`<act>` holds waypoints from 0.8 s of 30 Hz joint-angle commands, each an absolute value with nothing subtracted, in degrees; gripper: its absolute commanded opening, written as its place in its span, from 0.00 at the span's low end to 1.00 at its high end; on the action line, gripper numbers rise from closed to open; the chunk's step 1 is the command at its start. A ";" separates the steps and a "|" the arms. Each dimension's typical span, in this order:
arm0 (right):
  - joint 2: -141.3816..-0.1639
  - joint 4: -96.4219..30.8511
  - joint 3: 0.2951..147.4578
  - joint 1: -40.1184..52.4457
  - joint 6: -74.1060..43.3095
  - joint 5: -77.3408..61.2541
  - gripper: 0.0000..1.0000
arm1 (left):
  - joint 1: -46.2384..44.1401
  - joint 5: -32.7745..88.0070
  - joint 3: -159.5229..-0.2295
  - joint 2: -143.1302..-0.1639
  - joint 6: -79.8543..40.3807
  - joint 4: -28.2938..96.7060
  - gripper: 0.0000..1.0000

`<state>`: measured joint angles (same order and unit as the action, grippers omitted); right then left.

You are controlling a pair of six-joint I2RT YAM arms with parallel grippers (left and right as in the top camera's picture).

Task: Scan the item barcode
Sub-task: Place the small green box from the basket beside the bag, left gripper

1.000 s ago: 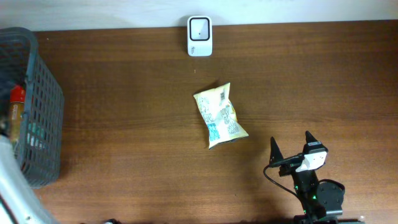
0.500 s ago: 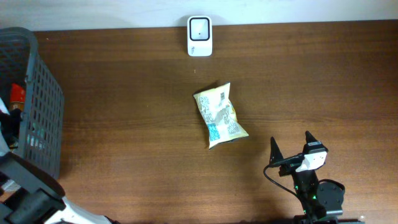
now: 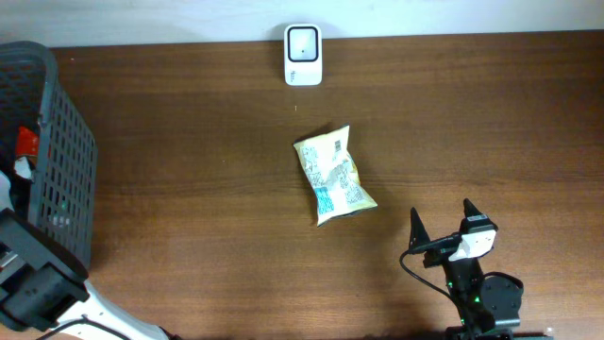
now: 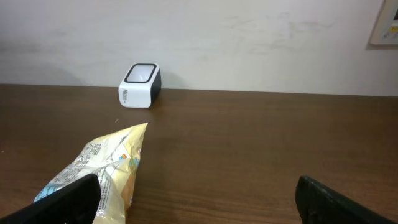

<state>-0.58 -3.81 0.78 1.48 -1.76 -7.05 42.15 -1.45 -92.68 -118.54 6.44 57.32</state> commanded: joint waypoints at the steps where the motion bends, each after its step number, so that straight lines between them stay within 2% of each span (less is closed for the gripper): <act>1: -0.21 -3.79 0.32 1.52 -2.37 -7.51 0.99 | 42.44 1.37 -96.40 -118.96 6.74 58.83 0.07; 2: -0.21 -3.79 0.32 1.52 -2.37 -7.51 0.99 | 42.39 2.17 -100.95 -118.06 5.80 61.32 0.06; 3: -0.21 -3.79 0.32 1.52 -2.37 -7.51 0.99 | 42.39 3.46 -105.89 -116.84 5.19 63.61 0.01; 7: -0.21 -3.79 0.32 1.52 -2.37 -7.51 0.99 | 42.09 6.85 -122.76 -111.74 0.82 68.77 0.01; 8: -0.21 -3.79 0.32 1.52 -2.37 -7.51 0.99 | 41.30 12.38 -127.81 -109.27 0.62 70.30 0.01; 11: -0.21 -3.79 0.32 1.52 -2.37 -7.51 0.99 | 36.56 25.61 -131.50 -103.24 0.64 73.91 0.00; 13: -0.21 -3.79 0.32 1.52 -2.37 -7.51 0.99 | 28.97 27.64 -131.44 -101.49 0.99 78.50 0.00; 15: -0.21 -3.79 0.32 1.52 -2.37 -7.51 0.99 | 20.03 27.40 -129.86 -101.97 3.44 82.11 0.00; 18: -0.21 -3.79 0.32 1.52 -2.37 -7.51 0.99 | 7.92 24.93 -121.43 -103.00 3.51 80.12 0.00; 21: -0.21 -3.79 0.32 1.52 -2.37 -7.51 0.99 | -4.84 24.60 -104.68 -105.41 0.45 68.38 0.00; 24: -0.21 -3.79 0.32 1.52 -2.37 -7.51 0.99 | -12.32 24.60 -93.12 -108.20 -5.28 56.84 0.00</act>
